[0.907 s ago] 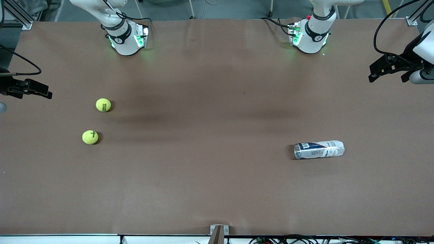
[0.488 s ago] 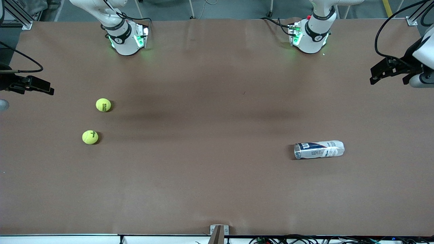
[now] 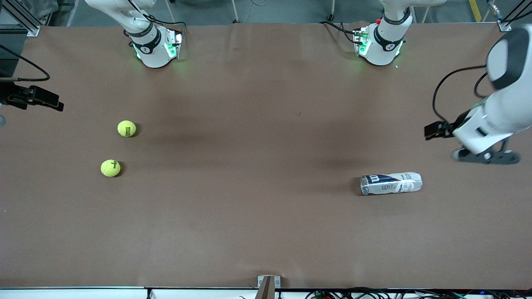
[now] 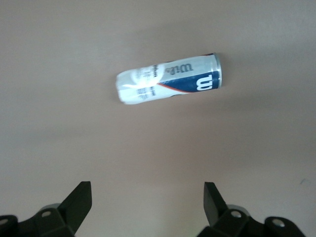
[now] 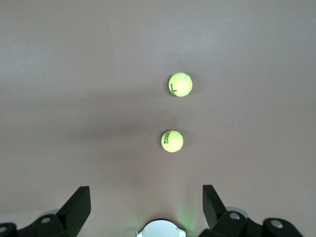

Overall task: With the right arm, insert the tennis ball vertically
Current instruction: 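Reach the left gripper down to the lying Wilson tube and grasp it, then lift the Wilson tube with the left gripper and turn it upright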

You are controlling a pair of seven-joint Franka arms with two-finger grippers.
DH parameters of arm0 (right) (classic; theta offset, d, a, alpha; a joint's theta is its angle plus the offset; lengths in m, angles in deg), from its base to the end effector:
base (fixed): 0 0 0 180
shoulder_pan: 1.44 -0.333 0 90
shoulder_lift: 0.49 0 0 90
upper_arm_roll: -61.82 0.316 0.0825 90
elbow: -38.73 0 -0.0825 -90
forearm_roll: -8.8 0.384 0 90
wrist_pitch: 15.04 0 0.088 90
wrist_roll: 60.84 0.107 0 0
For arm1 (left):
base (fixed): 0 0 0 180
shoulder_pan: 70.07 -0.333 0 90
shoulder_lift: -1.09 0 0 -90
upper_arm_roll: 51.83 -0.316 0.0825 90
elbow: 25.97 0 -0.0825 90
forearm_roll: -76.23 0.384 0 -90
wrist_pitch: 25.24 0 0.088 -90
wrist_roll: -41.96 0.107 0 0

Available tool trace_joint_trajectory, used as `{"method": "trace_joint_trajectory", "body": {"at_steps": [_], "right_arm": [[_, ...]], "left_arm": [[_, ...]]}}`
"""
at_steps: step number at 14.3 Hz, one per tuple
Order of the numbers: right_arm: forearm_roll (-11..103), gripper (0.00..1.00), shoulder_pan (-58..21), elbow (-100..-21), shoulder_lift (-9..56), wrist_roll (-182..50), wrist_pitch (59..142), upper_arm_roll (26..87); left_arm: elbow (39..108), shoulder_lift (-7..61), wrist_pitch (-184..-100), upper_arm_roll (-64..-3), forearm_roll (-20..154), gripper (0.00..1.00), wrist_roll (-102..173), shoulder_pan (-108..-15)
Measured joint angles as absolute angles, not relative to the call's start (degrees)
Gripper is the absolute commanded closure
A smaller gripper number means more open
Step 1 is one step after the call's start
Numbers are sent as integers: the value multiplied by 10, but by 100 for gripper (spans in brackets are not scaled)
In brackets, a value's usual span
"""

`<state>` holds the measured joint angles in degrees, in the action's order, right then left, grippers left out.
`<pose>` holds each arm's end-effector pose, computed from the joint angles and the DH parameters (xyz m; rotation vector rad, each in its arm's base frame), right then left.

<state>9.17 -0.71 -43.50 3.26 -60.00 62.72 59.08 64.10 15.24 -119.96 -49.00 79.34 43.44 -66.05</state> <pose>0.5511 -0.0316 0.6337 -3.1248 0.1163 0.2244 0.6154 -0.0657 0.4851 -3.0731 0.2369 0.2523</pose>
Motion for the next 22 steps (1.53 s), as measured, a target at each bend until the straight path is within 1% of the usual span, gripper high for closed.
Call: {"method": "trace_joint_trajectory", "body": {"at_steps": [6,11,15,18,22], "right_arm": [[92,0,-8,-436,-14,-600,636,588],[80,0,-17,-446,-19,-623,660,591],[75,0,-17,-450,-19,-644,661,587],[74,0,-17,-454,-19,-645,660,586],[74,0,-17,-456,-19,-645,659,587]], "left_arm": [[642,262,-1303,-475,810,0,547,-647],[644,324,-1368,-474,874,0,698,-637],[664,341,-1424,-472,951,0,782,-626],[683,347,-1469,-473,958,0,875,-627],[707,351,-1475,-475,979,0,915,-628]]}}
